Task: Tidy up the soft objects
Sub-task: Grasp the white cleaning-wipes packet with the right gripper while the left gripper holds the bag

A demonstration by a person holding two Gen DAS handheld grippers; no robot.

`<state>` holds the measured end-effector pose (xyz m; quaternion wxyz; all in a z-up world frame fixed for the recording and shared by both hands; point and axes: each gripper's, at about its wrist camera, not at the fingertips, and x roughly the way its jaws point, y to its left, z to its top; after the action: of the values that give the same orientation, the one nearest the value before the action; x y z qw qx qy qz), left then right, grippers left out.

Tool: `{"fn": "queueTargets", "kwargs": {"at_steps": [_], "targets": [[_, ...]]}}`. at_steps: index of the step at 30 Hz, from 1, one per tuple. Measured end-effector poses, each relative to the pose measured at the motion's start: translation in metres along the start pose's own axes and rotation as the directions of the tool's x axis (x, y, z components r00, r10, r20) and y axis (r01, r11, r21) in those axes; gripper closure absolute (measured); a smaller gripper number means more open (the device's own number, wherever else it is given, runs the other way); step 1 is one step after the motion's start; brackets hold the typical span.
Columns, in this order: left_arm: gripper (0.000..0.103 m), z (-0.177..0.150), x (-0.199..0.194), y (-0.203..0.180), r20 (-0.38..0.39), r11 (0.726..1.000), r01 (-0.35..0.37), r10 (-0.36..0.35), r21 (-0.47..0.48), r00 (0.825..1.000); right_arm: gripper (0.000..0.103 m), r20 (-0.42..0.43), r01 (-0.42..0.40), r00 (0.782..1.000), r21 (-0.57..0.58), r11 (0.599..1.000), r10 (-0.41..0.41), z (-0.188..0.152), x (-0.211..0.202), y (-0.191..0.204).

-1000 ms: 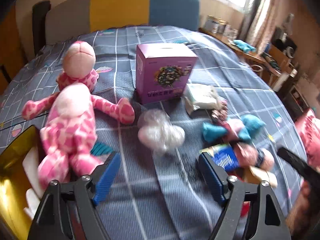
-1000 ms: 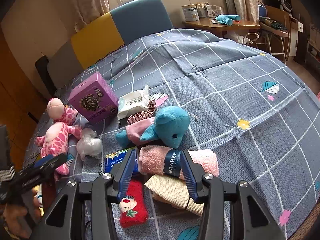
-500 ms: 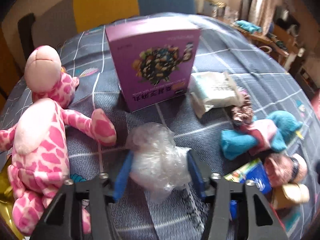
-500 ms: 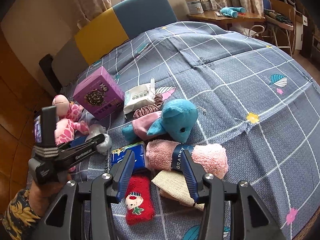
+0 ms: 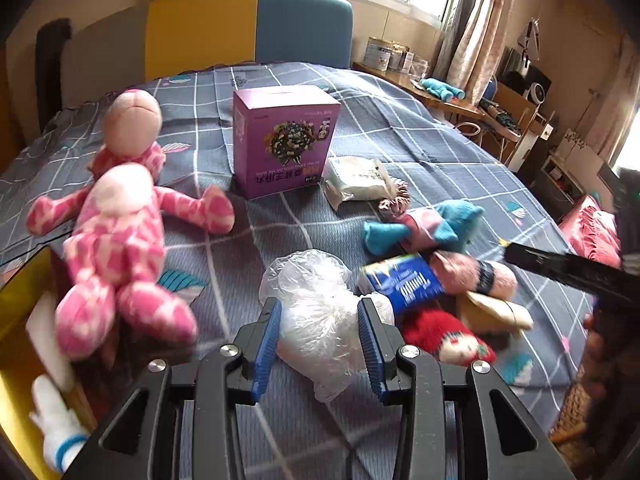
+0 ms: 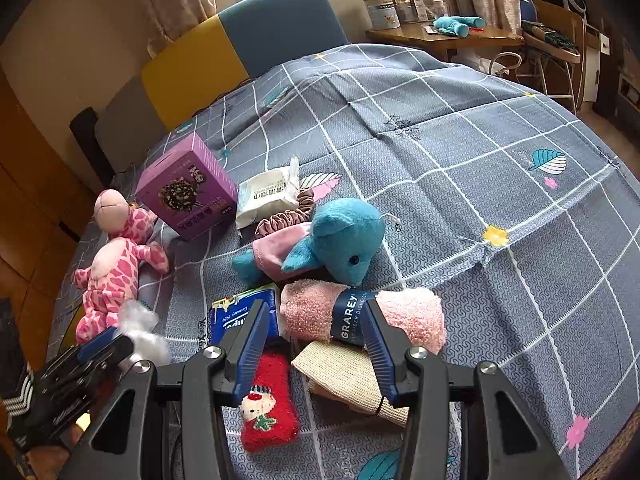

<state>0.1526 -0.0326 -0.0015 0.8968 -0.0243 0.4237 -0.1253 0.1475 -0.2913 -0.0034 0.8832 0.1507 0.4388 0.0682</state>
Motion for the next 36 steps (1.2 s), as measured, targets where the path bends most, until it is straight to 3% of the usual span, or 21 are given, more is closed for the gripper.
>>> {"fn": "queueTargets", "kwargs": {"at_steps": [7, 12, 20, 32, 36], "targets": [[0.064, -0.021, -0.041, 0.006, 0.05, 1.0, 0.019, -0.019, -0.003, 0.999, 0.055, -0.027, -0.047, 0.999, -0.073, 0.996, 0.045, 0.017, 0.01, 0.028], [0.064, -0.027, -0.06, 0.016, 0.081, 0.998, 0.05, -0.046, -0.042, 0.996, 0.039, -0.066, -0.038, 0.997, -0.152, 0.988, 0.028, 0.055, 0.043, 0.061], [0.064, -0.03, -0.074, 0.031, 0.1, 0.992, 0.083, -0.074, -0.09, 0.992, 0.015, -0.174, 0.057, 0.978, -0.32, 0.946, -0.118, 0.098, 0.126, 0.098], [0.064, -0.029, -0.07, 0.046, 0.093, 0.986, 0.095, -0.083, -0.135, 0.992, 0.015, -0.272, 0.138, 0.932, -0.347, 0.928, -0.24, 0.125, 0.205, 0.098], [0.064, -0.03, -0.071, 0.049, 0.092, 0.986, 0.089, -0.076, -0.144, 0.993, 0.031, -0.25, 0.112, 0.947, -0.338, 0.935, -0.204, 0.121, 0.203, 0.098]]}}
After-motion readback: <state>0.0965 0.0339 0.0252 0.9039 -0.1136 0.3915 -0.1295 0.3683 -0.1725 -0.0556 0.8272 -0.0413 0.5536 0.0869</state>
